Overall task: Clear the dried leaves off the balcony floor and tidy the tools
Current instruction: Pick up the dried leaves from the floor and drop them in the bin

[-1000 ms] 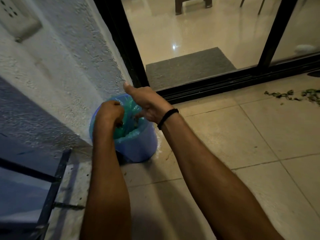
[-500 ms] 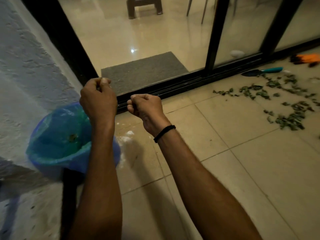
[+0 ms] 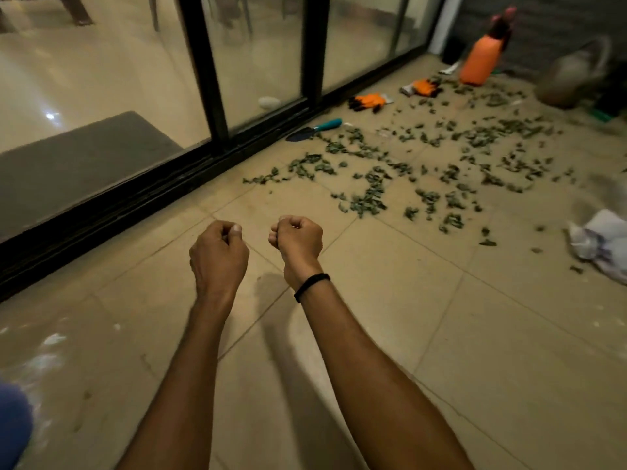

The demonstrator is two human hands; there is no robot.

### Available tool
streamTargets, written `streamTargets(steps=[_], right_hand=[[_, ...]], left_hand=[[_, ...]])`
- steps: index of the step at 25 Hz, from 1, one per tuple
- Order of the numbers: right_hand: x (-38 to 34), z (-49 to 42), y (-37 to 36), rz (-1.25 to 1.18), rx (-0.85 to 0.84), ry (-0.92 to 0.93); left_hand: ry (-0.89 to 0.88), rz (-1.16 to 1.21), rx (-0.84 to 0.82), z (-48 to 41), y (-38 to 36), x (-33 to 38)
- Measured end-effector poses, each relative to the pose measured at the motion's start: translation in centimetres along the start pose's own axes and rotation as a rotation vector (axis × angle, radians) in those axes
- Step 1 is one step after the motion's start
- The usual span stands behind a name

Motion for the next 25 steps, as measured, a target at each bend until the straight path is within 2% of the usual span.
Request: streamTargets(steps=[5,9,14,18,22,25], right_hand=[[1.7,-6.0,7.8,0.156,0.111,0.082],[4.6,-10.8,13.5,0.527,0.092,0.242],[8.9,-17.8,22.6,0.915,0.247,0.326],[7.7,-24.0,26.0,1.063,0.354,0.301],[7.5,-27.4,24.8,1.261,0.284,0.369],[8.0,-27.9,24.4,1.279,0.281,0.430]], left_hand=[[-0.056,-0.060,-0.112,0.5,-9.0,1.1],[-0.082,-0.091,-0.176,0.0,-16.7,1.3],[-0.146,-0.147,-0.279,1.3,-27.8,1.5],[-0.302,-0.305,-0.173,1.4,-33.7,3.0],[-0.345,-0.300,-0.112,-0.3,-37.1,5.6],[-0.373,-0.413,-0.024,-1.4,-39.1,7.0]])
Point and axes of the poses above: each hand's wrist, its own z-axis away from the middle knuckle, its own y-axis out of the back of the hand, x = y × z, the point moved 8 cm from there along -z, towards the middle knuckle, and after that the axes turned 15 degrees about y, right-handed, at the moved point
